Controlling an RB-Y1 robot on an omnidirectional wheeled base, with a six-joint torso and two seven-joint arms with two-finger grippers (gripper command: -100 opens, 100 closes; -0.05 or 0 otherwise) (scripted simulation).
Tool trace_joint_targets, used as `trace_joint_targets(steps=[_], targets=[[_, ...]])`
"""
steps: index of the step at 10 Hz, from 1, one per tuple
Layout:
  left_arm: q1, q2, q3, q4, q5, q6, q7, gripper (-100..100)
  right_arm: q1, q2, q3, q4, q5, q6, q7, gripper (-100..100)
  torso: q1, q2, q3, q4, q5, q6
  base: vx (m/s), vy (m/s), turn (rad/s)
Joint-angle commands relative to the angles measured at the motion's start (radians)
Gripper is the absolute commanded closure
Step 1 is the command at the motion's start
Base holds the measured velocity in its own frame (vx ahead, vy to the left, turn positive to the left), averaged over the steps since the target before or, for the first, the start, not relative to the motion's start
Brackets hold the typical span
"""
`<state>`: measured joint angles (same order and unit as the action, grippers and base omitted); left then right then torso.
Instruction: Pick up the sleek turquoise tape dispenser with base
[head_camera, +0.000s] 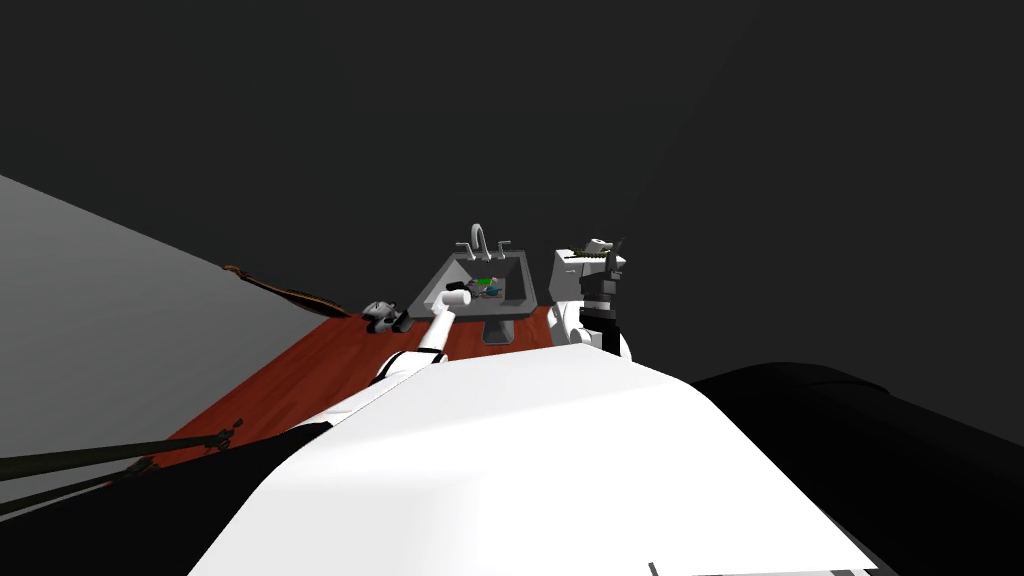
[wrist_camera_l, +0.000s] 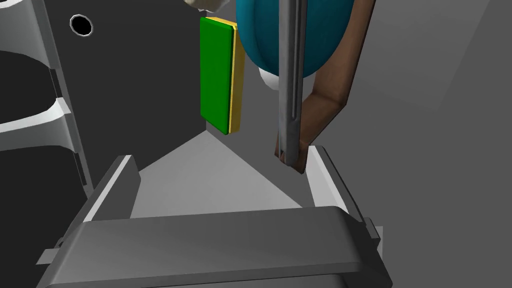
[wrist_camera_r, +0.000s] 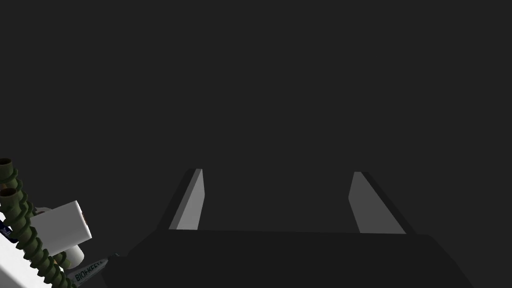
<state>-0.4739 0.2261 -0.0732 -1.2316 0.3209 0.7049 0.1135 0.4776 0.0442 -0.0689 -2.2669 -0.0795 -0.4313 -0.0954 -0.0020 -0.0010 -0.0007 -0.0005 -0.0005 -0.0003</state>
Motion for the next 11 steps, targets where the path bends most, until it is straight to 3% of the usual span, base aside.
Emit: trace_joint_targets(steps=[1,4,5,6,7,8,9,10,11], targets=[[-0.05,-0.002,0.008,0.05,0.001,0.044,0.011,-100,0.0,0.0,0.0,0.0,0.0,0.0,0.0,0,0.0,0.0,0.0,0.0,0.0,0.0,0.006,-0.044,0.037],[-0.099,-0.005,0.015,0.136,-0.003,0.079,0.023,-100,0.0,0.0,0.0,0.0,0.0,0.0,0.0,0,-0.001,0.0,0.0,0.0,0.0,0.0,0.018,-0.038,0.033],[-0.142,-0.009,0.023,0.17,-0.007,0.111,0.034,-100,0.0,0.0,0.0,0.0,0.0,0.0,0.0,0,0.0,0.0,0.0,0.0,0.0,0.0,0.018,-0.04,0.036],[-0.143,-0.009,0.023,0.195,-0.007,0.111,0.034,-100,0.0,0.0,0.0,0.0,0.0,0.0,0.0,0,-0.001,0.0,0.0,0.0,0.0,0.0,0.016,-0.04,0.021],[-0.184,-0.013,0.031,0.229,-0.013,0.141,0.046,-100,0.0,0.0,0.0,0.0,0.0,0.0,0.0,0,0.0,0.0,0.0,0.0,0.0,0.0,0.016,-0.041,0.041],[-0.184,-0.013,0.031,0.25,-0.013,0.141,0.046,-100,0.0,0.0,0.0,0.0,0.0,0.0,0.0,0,-0.001,0.0,0.0,0.0,0.0,0.0,0.017,-0.033,0.024],[-0.225,-0.017,0.04,0.285,-0.021,0.168,0.057,-100,0.0,0.0,0.0,0.0,0.0,0.0,0.0,0,0.0,0.0,0.0,0.0,0.0,0.0,0.028,-0.045,0.038],[-0.225,-0.017,0.04,0.304,-0.021,0.168,0.057,-100,0.0,0.0,0.0,0.0,0.0,0.0,0.0,0,-0.001,-0.001,0.0,0.0,0.0,0.0,0.022,-0.043,0.025],[-0.263,-0.022,0.048,0.341,-0.029,0.193,0.069,-100,0.0,0.0,0.0,0.0,0.0,0.0,0.0,0,-0.001,0.0,0.0,0.0,0.0,0.0,0.015,-0.047,0.041]])
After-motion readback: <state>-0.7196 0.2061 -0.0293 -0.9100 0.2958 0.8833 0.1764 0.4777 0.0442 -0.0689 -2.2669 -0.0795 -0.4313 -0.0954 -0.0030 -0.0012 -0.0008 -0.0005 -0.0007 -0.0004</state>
